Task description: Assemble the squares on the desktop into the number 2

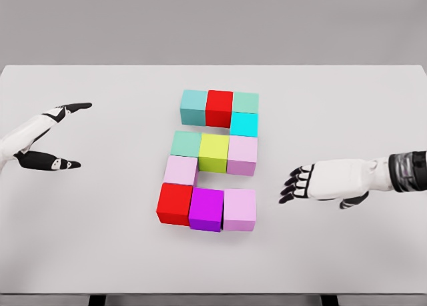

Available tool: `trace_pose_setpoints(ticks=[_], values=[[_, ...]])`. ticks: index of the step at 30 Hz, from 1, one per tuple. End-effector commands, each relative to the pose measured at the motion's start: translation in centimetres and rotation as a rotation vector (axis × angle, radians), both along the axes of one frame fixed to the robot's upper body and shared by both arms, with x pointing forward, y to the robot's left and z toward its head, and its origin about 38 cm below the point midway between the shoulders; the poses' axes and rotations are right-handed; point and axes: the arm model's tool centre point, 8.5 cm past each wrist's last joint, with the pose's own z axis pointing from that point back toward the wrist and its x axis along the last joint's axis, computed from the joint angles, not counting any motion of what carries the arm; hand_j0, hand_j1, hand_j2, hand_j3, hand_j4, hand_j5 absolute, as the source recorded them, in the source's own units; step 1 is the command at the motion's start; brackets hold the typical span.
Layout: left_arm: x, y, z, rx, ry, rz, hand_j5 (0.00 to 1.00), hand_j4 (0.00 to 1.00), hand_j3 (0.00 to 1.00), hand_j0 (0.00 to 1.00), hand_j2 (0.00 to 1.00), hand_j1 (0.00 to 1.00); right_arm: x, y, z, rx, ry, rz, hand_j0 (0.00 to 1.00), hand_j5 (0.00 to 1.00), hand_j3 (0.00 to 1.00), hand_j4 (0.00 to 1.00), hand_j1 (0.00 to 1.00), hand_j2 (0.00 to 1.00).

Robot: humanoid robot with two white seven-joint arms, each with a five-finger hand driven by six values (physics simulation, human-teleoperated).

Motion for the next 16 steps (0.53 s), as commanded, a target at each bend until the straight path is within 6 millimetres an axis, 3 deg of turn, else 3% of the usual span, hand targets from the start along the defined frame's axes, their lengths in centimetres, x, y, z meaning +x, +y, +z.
trace_pose_setpoints(ticks=[1, 16], values=[[0.0, 0.0, 0.0, -0.008, 0.002, 0.001, 1.0, 1.0, 1.0, 1.0, 1.0, 1.0, 0.1, -0.7, 0.5, 0.0, -0.003, -0.018, 1.0, 1.0, 1.0, 1.0, 1.0, 1.0], [0.0, 0.0, 0.0, -0.008, 0.002, 0.001, 1.0, 1.0, 1.0, 1.0, 1.0, 1.0, 0.4, -1.3, 1.5, 0.002, -0.03, -0.037, 1.0, 1.0, 1.0, 1.0, 1.0, 1.0]])
